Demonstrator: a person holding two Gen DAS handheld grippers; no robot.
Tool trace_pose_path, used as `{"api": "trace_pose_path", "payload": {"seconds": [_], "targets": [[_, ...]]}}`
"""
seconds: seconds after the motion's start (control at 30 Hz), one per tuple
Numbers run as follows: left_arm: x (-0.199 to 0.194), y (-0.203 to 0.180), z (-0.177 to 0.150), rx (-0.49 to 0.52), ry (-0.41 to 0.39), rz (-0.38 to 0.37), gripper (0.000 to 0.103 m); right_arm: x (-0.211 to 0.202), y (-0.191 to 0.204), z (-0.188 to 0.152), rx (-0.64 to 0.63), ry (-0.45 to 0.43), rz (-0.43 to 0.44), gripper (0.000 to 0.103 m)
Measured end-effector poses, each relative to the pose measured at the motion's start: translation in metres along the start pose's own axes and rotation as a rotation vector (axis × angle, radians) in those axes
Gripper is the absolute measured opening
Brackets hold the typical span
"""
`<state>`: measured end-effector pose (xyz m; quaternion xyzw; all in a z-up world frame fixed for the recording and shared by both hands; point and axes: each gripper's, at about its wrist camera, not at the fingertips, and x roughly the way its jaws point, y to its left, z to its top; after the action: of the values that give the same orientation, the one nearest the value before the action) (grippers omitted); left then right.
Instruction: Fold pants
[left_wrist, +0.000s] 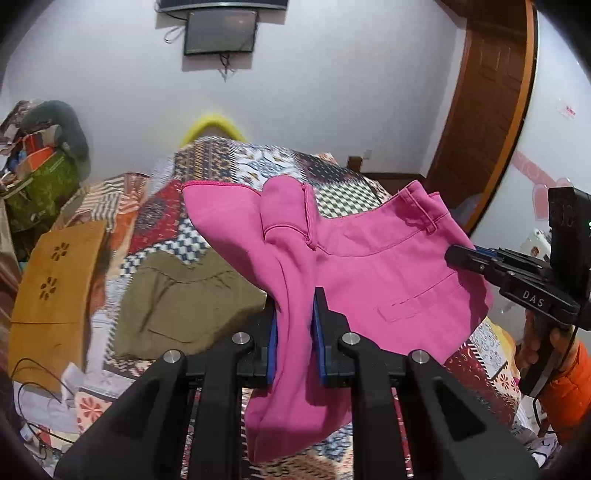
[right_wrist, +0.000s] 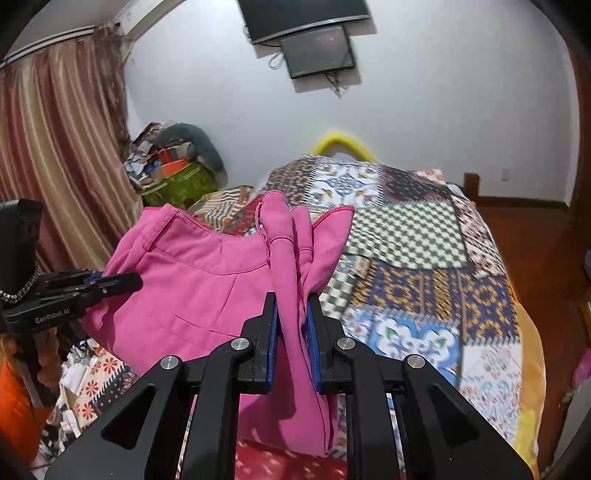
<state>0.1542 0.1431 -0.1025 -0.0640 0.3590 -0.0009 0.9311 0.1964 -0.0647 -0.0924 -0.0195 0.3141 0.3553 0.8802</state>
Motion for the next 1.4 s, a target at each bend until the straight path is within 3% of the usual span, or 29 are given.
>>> {"api": "trace_pose_path", "payload": {"seconds": [0.4, 0.8, 1.2, 1.4], "targets": [[-0.022, 0.070, 0.012, -0.048, -0.070, 0.078, 0.016, 0.045, 0.056, 0.030, -0.104, -0.021, 0.052, 0.013], [0.015, 0.137, 0.027, -0.098, -0.067, 0.121, 0.016, 0.113, 0.082, 0.055, -0.139, -0.004, 0.087, 0.013], [0.105, 0.203, 0.012, -0.175, 0.061, 0.106, 0.016, 0.200, 0.088, 0.049, -0.165, 0.111, 0.094, 0.013], [0.155, 0.223, -0.014, -0.205, 0.169, 0.157, 0.016, 0.244, 0.085, 0.027, -0.195, 0.257, 0.080, 0.013]]}}
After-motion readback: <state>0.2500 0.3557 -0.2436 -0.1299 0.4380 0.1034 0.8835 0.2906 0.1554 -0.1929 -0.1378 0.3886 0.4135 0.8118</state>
